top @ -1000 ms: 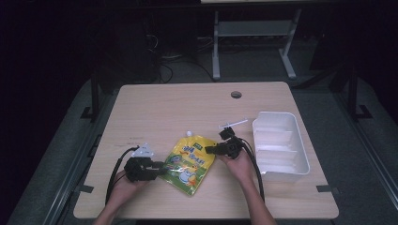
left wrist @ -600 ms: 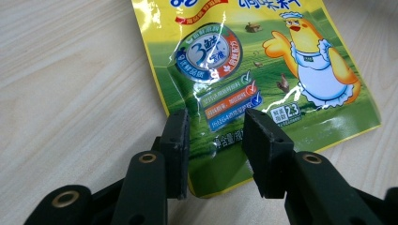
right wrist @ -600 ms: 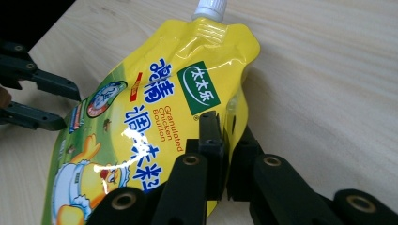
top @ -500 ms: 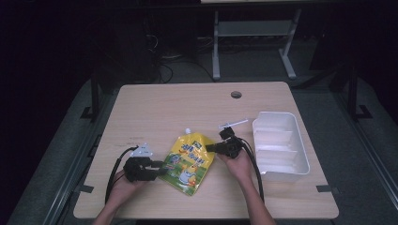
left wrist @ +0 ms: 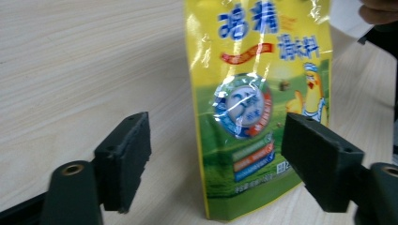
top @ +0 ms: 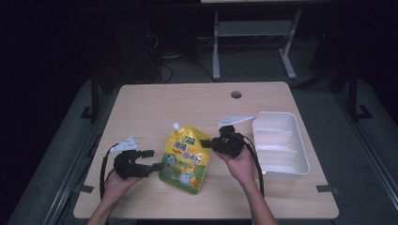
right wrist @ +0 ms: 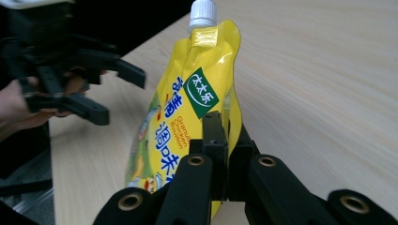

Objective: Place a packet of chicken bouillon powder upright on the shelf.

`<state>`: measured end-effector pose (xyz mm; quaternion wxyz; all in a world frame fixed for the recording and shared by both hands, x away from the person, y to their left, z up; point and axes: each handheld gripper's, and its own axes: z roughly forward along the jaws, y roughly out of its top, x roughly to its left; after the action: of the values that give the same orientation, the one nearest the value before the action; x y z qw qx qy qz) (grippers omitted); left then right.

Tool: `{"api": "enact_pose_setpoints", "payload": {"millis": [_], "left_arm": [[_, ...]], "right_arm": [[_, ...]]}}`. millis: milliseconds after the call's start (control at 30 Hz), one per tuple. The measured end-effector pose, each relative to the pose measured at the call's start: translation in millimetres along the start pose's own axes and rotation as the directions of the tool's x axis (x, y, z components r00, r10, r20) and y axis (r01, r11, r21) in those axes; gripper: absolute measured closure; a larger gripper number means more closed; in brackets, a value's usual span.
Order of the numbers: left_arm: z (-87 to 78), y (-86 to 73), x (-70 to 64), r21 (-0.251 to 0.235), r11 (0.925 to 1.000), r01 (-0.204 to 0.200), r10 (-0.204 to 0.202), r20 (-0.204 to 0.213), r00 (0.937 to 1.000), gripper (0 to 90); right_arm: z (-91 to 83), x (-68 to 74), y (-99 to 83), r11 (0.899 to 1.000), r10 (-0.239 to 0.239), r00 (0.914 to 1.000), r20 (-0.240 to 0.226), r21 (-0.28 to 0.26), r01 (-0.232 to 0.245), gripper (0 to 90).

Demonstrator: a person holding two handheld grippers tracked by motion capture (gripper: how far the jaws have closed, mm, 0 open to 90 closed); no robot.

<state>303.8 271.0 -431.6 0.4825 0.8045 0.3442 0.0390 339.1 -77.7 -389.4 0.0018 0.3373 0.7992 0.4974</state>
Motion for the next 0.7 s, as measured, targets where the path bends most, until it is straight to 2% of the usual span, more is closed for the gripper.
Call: {"api": "enact_pose_setpoints", "payload": {"millis": [167,200,233,267,300,333,367,400,433,467,533,567,600,700], "left_arm": [[-1.6,0.3,0.7,-0.025,0.9996,0.011,-0.01,0.05,0.9987,20.7],[-1.3,0.4,-0.5,-0.036,0.9992,0.014,-0.012,0.07,0.9975,19.9],[-1.3,0.4,-0.5,-0.036,0.9992,0.014,-0.012,0.07,0.9975,19.3],[-1.0,0.8,-1.5,-0.042,0.9991,0.009,-0.005,0.086,0.9963,18.6],[-1.0,0.8,-1.5,-0.042,0.9991,0.009,-0.005,0.086,0.9963,18.1],[-1.0,0.9,-1.9,-0.047,0.9989,0.007,-0.003,0.097,0.9953,18.1],[-1.1,1.0,-2.0,-0.051,0.9987,0.005,0.0,0.109,0.9941,18.3],[-1.6,1.2,-2.5,-0.062,0.9981,0.004,0.004,0.127,0.9919,18.7],[-1.6,1.2,-2.5,-0.062,0.9981,0.004,0.004,0.127,0.9919,19.9],[-2.3,1.3,-2.9,-0.07,0.9975,-0.002,0.013,0.149,0.9888,21.6],[-2.7,1.6,-3.5,-0.073,0.9973,-0.006,0.018,0.164,0.9863,23.9],[-2.7,1.6,-3.5,-0.073,0.9973,-0.006,0.018,0.164,0.9863,25.0],[-3.0,1.9,-3.7,-0.075,0.9971,-0.009,0.022,0.176,0.9842,25.6],[-4.0,2.2,-3.7,-0.081,0.9967,-0.011,0.026,0.188,0.9819,27.7]], "right_arm": [[-9.2,21.7,8.9,0.996,-0.091,0.9953,-0.032,-0.024,0.09,89.3],[-12.2,30.7,11.8,0.992,-0.126,0.9909,-0.047,-0.029,0.125,89.3],[-12.2,30.7,11.8,0.992,-0.126,0.9909,-0.047,-0.029,0.125,89.3],[-14.8,39.5,14.7,0.987,-0.16,0.985,-0.064,-0.034,0.159,89.4],[-14.8,39.5,14.7,0.987,-0.16,0.985,-0.064,-0.034,0.159,89.4],[-15.9,44.1,15.9,0.984,-0.179,0.9811,-0.073,-0.034,0.177,89.4],[-17.5,52.2,18.1,0.977,-0.213,0.9727,-0.091,-0.035,0.211,89.5],[-17.8,56.1,19.0,0.973,-0.231,0.9681,-0.097,-0.035,0.228,89.5],[-17.8,56.1,19.0,0.973,-0.231,0.9681,-0.097,-0.035,0.228,89.5],[-18.6,62.6,20.8,0.965,-0.262,0.9576,-0.121,-0.034,0.259,89.5],[-19.0,68.9,22.8,0.957,-0.289,0.948,-0.132,-0.029,0.288,89.5],[-19.0,68.9,22.8,0.957,-0.289,0.948,-0.132,-0.029,0.288,89.5],[-19.3,74.3,24.5,0.95,-0.31,0.9402,-0.141,-0.023,0.31,89.6],[-20.1,77.5,25.9,0.947,-0.321,0.9351,-0.15,-0.019,0.322,89.5]]}}
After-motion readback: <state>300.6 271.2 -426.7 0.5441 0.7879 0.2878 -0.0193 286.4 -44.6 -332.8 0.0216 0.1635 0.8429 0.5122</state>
